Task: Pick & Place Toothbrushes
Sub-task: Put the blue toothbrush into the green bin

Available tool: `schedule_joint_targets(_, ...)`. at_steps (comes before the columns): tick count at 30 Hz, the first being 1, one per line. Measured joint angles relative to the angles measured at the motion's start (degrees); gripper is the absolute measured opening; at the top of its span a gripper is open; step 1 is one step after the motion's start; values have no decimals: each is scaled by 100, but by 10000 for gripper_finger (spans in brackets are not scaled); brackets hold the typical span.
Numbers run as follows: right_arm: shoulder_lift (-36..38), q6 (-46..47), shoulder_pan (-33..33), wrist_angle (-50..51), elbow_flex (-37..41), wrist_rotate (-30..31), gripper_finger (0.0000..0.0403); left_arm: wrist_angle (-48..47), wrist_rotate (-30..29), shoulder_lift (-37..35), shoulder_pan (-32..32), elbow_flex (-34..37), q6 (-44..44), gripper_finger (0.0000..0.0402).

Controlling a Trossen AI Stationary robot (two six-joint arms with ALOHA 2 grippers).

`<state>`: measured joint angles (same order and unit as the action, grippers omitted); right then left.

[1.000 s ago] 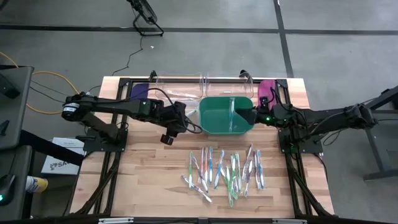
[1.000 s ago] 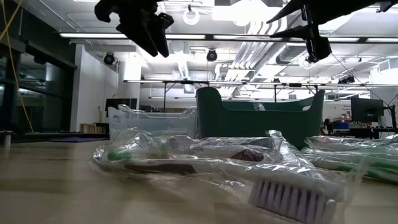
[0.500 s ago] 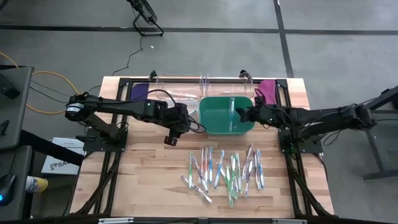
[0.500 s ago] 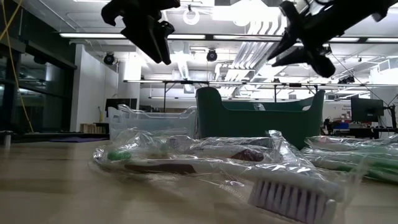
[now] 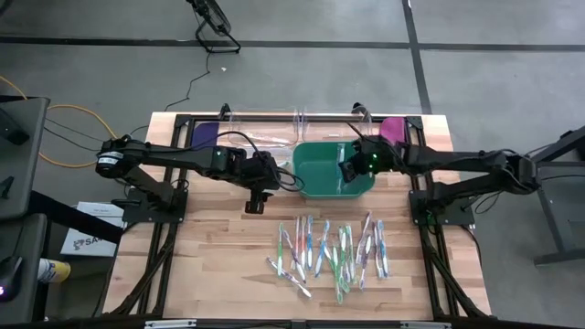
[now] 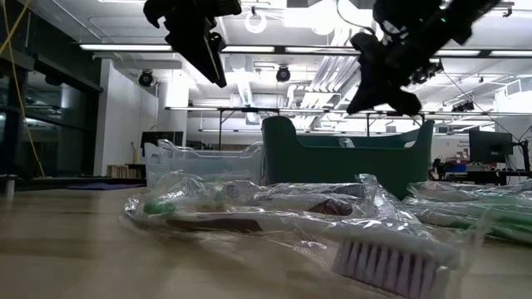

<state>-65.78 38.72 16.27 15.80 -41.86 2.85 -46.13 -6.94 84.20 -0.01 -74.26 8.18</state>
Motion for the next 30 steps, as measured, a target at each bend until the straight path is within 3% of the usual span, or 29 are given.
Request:
schedule_joint_targets(6,-717,-1666,31,1800,-1213,557,4,0,-2,-2,0,0,-113,189)
schedule_joint_targets(11,-1321,-2018,31,2949,-1680,796,4,-2,-4,-2,0,0,-111,189)
schedule_joint_targets(21,-2239,-1921,33,2787,-1682,1159,4,-2,-22,-2,0,0,-109,189)
schedule_joint_targets(30,-2349,-1783,22,1758,-1682,322,4,-7,-20,-3,0,0,-109,189)
